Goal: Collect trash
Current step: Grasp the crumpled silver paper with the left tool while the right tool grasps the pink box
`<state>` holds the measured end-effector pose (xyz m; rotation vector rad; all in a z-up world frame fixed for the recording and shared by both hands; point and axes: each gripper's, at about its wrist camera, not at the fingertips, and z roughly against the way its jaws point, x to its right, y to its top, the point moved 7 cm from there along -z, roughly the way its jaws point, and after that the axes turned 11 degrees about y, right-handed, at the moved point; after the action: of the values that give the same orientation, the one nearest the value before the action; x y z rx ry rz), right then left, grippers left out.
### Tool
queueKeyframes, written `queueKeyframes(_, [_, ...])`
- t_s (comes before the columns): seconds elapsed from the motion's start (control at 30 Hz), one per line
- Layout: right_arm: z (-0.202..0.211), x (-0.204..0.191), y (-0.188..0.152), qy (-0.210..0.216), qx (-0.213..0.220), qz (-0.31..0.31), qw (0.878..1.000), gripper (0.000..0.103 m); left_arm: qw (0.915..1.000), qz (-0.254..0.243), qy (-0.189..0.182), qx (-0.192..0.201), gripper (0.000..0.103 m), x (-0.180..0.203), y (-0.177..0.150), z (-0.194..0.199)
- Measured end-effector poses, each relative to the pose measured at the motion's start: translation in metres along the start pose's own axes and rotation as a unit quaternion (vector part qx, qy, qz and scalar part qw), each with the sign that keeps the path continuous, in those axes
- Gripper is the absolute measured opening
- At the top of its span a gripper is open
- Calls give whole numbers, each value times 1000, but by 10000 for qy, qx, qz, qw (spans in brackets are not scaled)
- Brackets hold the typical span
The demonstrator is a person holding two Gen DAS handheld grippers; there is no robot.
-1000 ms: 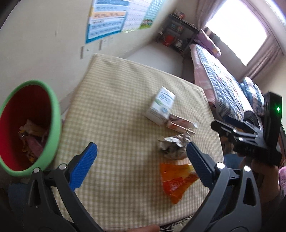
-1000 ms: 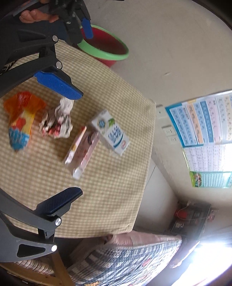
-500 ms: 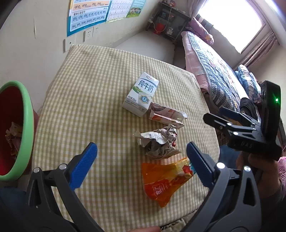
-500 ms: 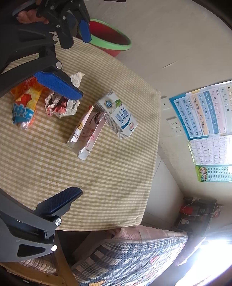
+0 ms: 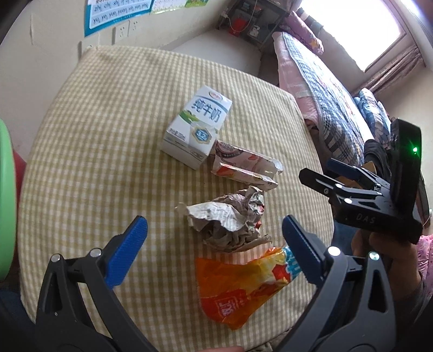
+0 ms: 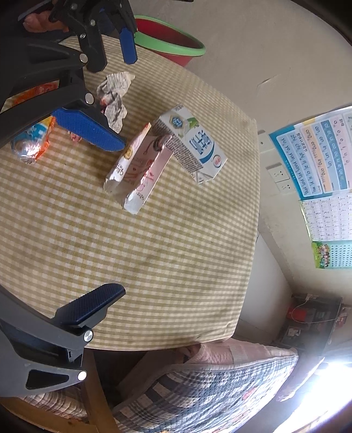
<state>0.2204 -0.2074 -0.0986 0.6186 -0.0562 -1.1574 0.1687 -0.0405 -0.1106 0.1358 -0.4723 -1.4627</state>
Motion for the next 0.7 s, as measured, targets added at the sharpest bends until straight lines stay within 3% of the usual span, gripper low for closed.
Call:
queueKeyframes(0.23, [-11, 7, 0, 64, -78, -72, 9999, 95, 9994, 112, -144, -277, 83, 6, 0, -25])
queueKeyframes(0.47, [-21, 8, 5, 180, -117, -107, 9997, 95, 9975, 189, -543, -409, 43, 12, 1, -35])
queueKeyframes(0.57, [-26, 2, 6, 269, -146, -48, 9995, 95, 9975, 231, -559, -375, 32, 10, 2, -33])
queueKeyframes(0.6, [-28, 1, 7, 286, -153, -27, 9995, 95, 9972, 280, -594, -350, 22, 6, 3, -31])
queueKeyframes(0.7, [-33, -5, 8, 320, -176, 24, 9993, 95, 9968, 392, -632, -298, 17, -5, 7, -23])
